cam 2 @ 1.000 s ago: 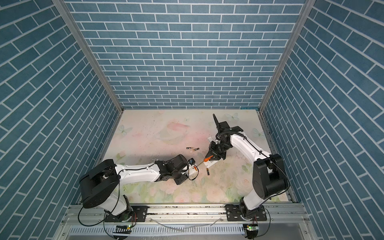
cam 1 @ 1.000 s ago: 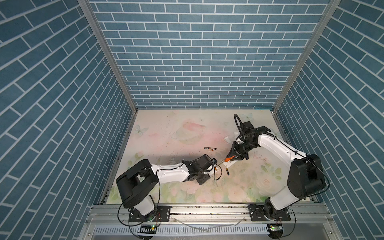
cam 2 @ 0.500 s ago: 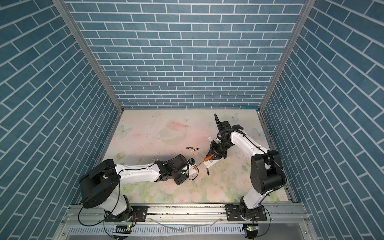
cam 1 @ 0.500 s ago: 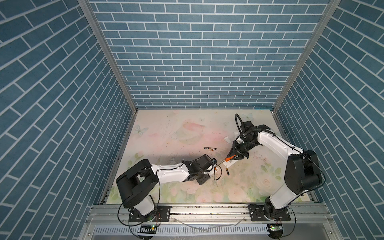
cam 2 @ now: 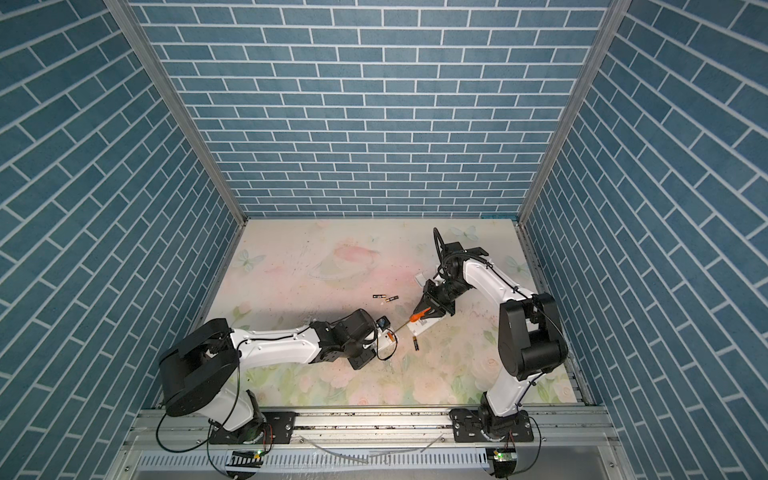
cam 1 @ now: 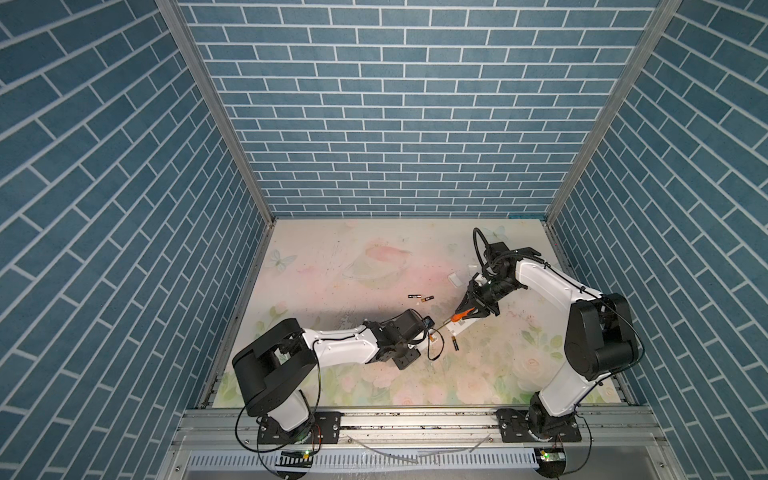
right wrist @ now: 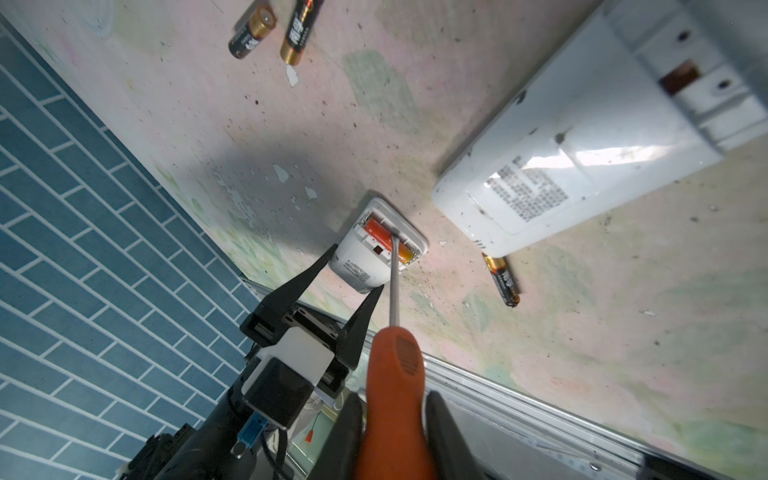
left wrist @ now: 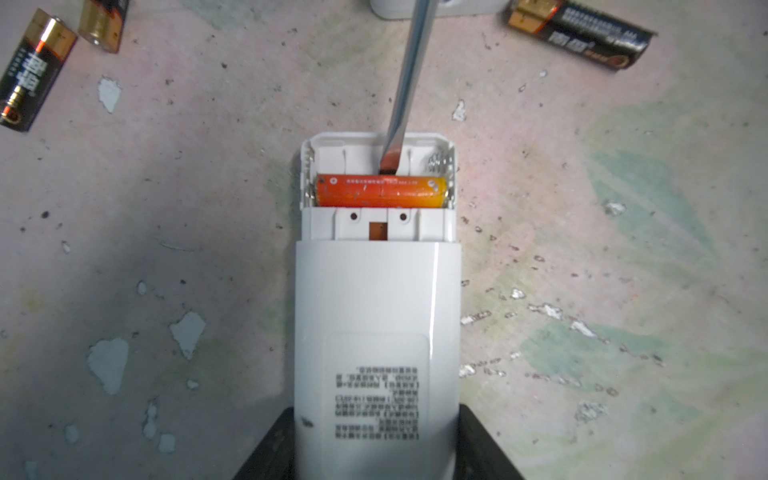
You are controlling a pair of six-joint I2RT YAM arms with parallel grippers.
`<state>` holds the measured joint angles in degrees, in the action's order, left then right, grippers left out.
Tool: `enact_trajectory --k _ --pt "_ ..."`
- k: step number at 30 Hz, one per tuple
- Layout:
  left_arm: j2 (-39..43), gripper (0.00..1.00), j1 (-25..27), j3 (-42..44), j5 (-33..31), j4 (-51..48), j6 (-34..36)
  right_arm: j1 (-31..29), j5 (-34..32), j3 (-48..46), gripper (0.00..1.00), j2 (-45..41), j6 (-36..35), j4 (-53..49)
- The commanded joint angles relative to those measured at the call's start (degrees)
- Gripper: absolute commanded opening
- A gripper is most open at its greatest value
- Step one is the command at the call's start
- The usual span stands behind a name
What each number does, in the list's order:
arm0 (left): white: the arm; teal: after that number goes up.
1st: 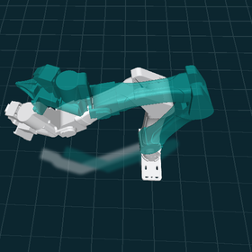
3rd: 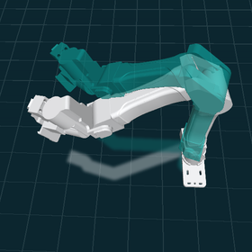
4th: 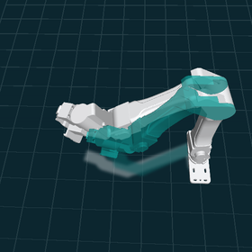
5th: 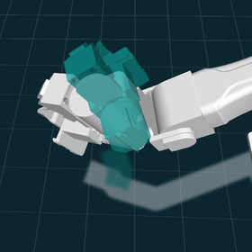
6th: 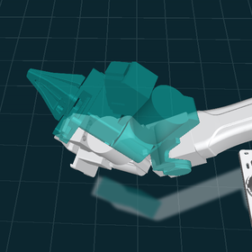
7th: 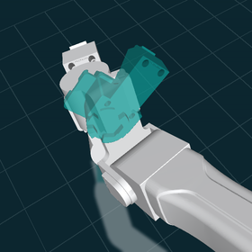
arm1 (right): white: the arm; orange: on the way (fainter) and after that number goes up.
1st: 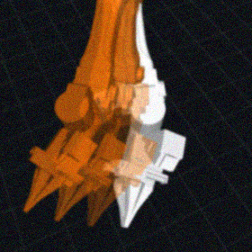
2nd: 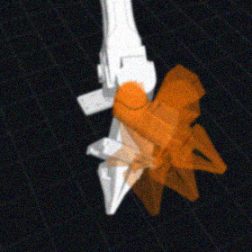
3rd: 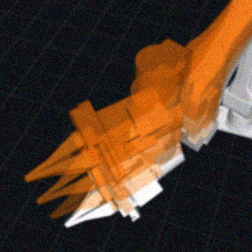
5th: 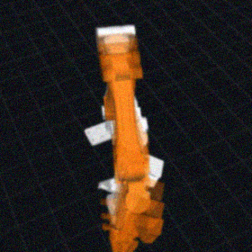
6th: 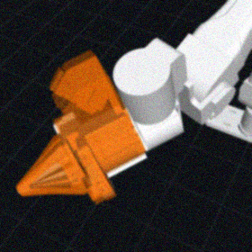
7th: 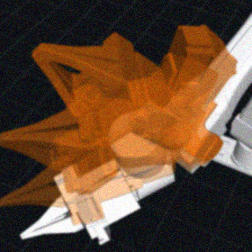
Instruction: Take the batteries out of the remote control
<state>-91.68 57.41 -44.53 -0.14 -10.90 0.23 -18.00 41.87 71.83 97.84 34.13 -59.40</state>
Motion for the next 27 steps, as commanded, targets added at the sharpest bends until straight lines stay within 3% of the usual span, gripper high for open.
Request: enact_trajectory --k 1,20,27 --pt "-1.7 0.15 0.5 0.9 0.8 0.1 0.3 0.7 -1.0 -1.3 0.00 1.3 -0.4 -1.0" --pt "-2.7 0.14 0.5 0.3 0.7 0.6 0.1 1.2 1.3 1.3 0.00 0.6 -4.7 -7.3" --pt "-2.6 0.14 0.4 0.3 1.1 0.9 0.1 1.3 3.1 1.3 0.00 2.3 -4.7 -5.3"
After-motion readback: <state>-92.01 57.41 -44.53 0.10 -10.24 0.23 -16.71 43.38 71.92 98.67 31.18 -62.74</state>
